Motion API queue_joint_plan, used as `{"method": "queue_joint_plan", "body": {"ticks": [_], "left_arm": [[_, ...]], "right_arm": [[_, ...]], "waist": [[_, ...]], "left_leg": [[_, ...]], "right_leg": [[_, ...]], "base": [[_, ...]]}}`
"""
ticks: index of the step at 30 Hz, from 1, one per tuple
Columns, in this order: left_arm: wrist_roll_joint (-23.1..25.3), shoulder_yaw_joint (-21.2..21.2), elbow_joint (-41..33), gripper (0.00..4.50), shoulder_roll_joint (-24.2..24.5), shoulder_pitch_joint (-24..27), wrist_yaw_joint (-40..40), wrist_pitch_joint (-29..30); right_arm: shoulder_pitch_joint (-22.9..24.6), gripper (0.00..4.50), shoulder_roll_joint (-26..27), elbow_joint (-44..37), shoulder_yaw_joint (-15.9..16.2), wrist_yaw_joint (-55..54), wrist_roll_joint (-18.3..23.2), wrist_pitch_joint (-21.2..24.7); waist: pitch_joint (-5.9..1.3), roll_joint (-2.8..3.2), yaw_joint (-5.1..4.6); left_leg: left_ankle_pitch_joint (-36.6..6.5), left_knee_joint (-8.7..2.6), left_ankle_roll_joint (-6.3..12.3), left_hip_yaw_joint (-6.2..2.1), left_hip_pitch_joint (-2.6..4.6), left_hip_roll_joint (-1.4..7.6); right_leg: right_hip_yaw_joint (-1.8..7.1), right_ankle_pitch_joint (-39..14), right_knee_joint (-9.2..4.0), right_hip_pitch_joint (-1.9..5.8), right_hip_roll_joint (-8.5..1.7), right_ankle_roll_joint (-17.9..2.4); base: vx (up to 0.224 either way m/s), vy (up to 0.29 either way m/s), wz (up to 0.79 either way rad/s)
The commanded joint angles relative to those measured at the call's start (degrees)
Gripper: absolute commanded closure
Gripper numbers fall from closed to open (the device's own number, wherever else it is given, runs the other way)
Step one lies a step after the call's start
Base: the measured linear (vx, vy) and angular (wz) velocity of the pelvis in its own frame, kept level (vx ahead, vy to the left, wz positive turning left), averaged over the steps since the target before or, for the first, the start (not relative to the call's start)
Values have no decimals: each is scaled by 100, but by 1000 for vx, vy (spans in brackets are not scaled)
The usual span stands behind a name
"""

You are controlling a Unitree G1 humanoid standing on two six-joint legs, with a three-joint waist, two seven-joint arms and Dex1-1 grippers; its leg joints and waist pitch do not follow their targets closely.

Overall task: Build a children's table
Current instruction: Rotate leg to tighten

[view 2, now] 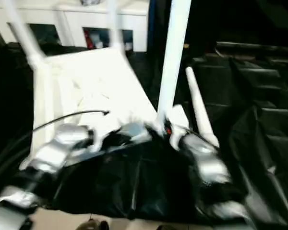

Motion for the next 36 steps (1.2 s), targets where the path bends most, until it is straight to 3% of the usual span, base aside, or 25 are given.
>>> {"method": "queue_joint_plan", "body": {"ticks": [1,5,11,14,19,23,28,29,32,36], "left_arm": [[-228,-246,-240,450,-200,-66,-208,-204],[-316,-259,-145,450,36,-119,-733,-324],[-371,-279,20,450,179,-226,-1087,-419],[-389,-268,69,450,211,-244,-1162,-456],[-424,-227,47,450,222,-209,-1208,-404],[-406,-131,9,450,154,-143,-999,-337],[-174,-55,94,450,-151,-193,-197,-139],[-155,-49,96,450,-192,-200,-108,-103],[-29,-88,2,450,-666,-239,547,201],[122,-162,40,450,-1015,-294,1007,337]], "right_arm": [[44,60,135,-261,557,574,93,105],[81,87,-184,-557,778,1367,242,358],[126,136,-468,-784,1049,1970,333,632],[141,148,-472,-803,1042,2070,332,702],[189,172,-375,-786,964,2029,407,804],[189,175,-119,-719,689,1511,514,866],[-51,175,541,-222,84,19,423,747],[-71,175,607,-175,28,-107,430,728],[-205,175,1123,200,-250,-1295,305,804],[-258,175,1446,474,-326,-2038,124,746]], "waist": [[-345,-9,1],[-306,-40,17],[-314,-33,67],[-320,-39,76],[-319,-32,76],[-315,-23,66],[-285,-30,-22],[-282,-37,-52],[-279,-58,-125],[-278,-70,-147]], "left_leg": [[-1657,-402,377,-106,118,261],[-1979,-439,209,-120,140,272],[-1888,-439,208,-112,158,292],[-1830,-438,196,-119,122,285],[-1833,-443,176,-126,126,285],[-1927,-453,124,-128,133,286],[-2243,-488,-81,-178,132,262],[-2330,-486,-115,-178,162,266],[-2294,-502,-132,-206,106,249],[-2194,-474,-69,-181,144,231]], "right_leg": [[243,-1456,-402,242,-308,-1275],[263,-2091,-468,215,-328,-1134],[281,-1949,-449,191,-335,-1179],[273,-1870,-431,214,-349,-1225],[272,-1939,-438,215,-358,-1213],[272,-2022,-448,206,-357,-1201],[255,-2681,-519,186,-388,-1014],[264,-2813,-543,154,-395,-971],[243,-2927,-548,194,-388,-863],[258,-2959,-594,146,-389,-802]], "base": [[0,0,0],[0,0,0],[0,0,0],[0,0,0],[0,0,0],[0,0,0],[0,0,0],[0,0,0],[0,0,0],[0,0,0]]}}
